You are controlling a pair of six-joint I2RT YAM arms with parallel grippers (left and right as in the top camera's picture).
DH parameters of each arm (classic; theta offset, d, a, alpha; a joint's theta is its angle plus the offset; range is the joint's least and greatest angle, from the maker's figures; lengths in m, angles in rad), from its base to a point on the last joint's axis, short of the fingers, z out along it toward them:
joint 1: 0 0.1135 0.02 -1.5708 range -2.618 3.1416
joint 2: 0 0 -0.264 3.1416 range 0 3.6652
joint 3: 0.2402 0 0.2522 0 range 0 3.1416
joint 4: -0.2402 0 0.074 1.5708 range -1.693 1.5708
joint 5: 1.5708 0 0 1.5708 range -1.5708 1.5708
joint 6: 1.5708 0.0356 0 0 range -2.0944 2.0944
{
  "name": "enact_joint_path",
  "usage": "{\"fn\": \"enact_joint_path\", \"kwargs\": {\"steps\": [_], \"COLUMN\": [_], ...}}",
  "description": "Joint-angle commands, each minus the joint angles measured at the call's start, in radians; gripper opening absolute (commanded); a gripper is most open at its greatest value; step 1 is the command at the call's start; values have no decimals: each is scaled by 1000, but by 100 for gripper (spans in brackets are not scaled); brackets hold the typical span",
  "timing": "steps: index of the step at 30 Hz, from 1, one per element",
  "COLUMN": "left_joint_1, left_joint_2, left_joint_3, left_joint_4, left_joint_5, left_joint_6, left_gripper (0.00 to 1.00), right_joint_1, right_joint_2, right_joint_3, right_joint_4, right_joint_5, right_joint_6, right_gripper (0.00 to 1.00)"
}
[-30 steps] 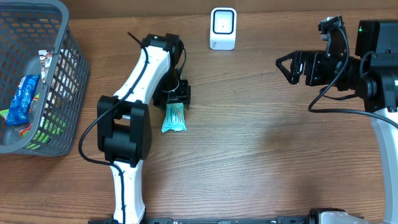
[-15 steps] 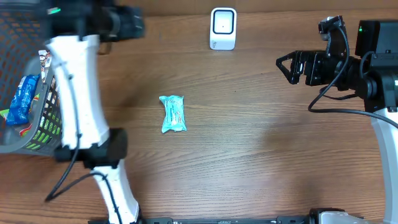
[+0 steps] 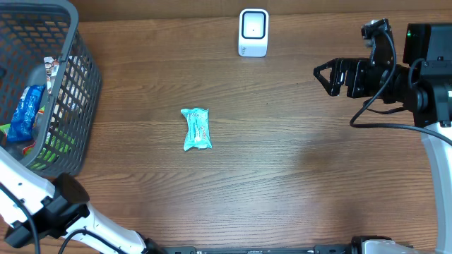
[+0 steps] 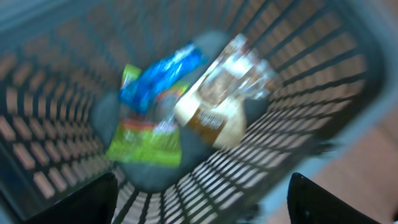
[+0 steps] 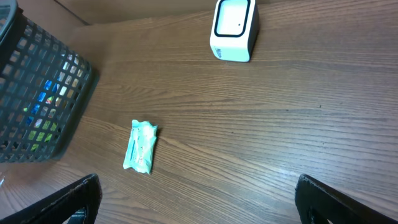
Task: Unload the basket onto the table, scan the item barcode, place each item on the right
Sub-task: 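Reach the left gripper into the basket and grasp the green snack bag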
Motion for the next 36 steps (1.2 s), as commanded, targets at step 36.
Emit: {"fn": "enact_joint_path", "kwargs": {"steps": [36], "left_joint_1": [23], "left_joint_2": [64], "left_joint_3": [-1110], "left_joint_4": [792], "left_joint_5": [-241], "left_joint_6": [-49], "left_gripper": [100], "right_joint_1": [3], "right_joint_2": [-1], "right_joint_3": [27], "right_joint_4": [9], "right_joint_5": [-1], "right_joint_6": [-2], "right_gripper": [100]}}
